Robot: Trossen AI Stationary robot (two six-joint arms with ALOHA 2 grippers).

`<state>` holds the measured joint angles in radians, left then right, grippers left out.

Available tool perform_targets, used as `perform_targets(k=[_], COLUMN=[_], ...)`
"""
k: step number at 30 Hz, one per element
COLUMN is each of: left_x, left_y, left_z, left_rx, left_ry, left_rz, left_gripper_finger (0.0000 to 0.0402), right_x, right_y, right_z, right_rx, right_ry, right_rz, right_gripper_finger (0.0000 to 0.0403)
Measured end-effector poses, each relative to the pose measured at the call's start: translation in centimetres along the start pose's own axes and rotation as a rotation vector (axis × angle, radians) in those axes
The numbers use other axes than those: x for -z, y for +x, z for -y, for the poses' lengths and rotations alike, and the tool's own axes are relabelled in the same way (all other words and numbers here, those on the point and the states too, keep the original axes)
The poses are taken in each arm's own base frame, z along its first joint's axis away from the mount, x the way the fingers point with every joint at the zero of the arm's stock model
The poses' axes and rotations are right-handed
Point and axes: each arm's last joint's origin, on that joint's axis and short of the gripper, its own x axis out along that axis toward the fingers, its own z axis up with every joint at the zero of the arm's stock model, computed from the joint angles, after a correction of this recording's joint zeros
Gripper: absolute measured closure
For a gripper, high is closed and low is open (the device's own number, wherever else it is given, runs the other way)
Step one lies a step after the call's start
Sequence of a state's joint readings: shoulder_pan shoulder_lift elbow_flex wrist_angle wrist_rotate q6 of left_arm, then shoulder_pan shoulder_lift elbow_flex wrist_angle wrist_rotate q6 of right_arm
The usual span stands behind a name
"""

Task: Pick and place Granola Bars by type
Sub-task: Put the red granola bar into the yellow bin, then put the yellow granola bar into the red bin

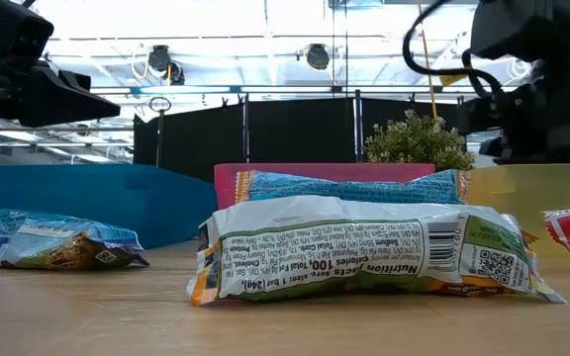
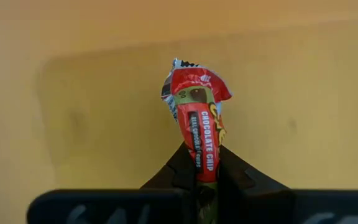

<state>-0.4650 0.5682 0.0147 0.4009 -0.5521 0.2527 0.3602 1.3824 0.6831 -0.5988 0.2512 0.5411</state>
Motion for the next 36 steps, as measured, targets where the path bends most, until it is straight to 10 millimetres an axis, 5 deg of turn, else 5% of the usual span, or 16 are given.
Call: perform_targets(k=[5,18,23,28,32,36], left_x=[0.0,0.0,0.0,-0.2,-0.2,-0.2], left_y=[0.0,0.0,0.0,0.0,0.0,0.0], left_z=[0.0,0.0,0.0,0.0,0.0,-0.1], left_rx=[0.0,0.0,0.0,-0.003,-0.003,-0.005], left_ry=[0.0,0.0,-0.003,-0.006,-0.005,-0.011], left_rz=[0.0,0.0,0.001,0.015,0.015,0.023], left_gripper_finger=[0.0394,0.0394,0.0394,0.0394,0.0394,0.0394], right_x=[0.0,-1.9,-4.6,-7.6,-9.3,-10.1], right_y=[0.2,-1.6,-4.9,-8.3,-8.5,-7.5], right_z=[-0.1,-0.4,-1.0,-4.6,-7.9,-9.3], right_rx=[-0.03,-0.005,-0.003,-0.01,0.019,0.091], right_ry=[-0.002,-0.066,-0.154,-0.28,-0.363,-0.349], right_rz=[0.014,0.155,0.293,0.437,0.419,0.364], right_gripper_finger=[0.0376,0.0234,0.0234,0.0249,0.0264,0.0279])
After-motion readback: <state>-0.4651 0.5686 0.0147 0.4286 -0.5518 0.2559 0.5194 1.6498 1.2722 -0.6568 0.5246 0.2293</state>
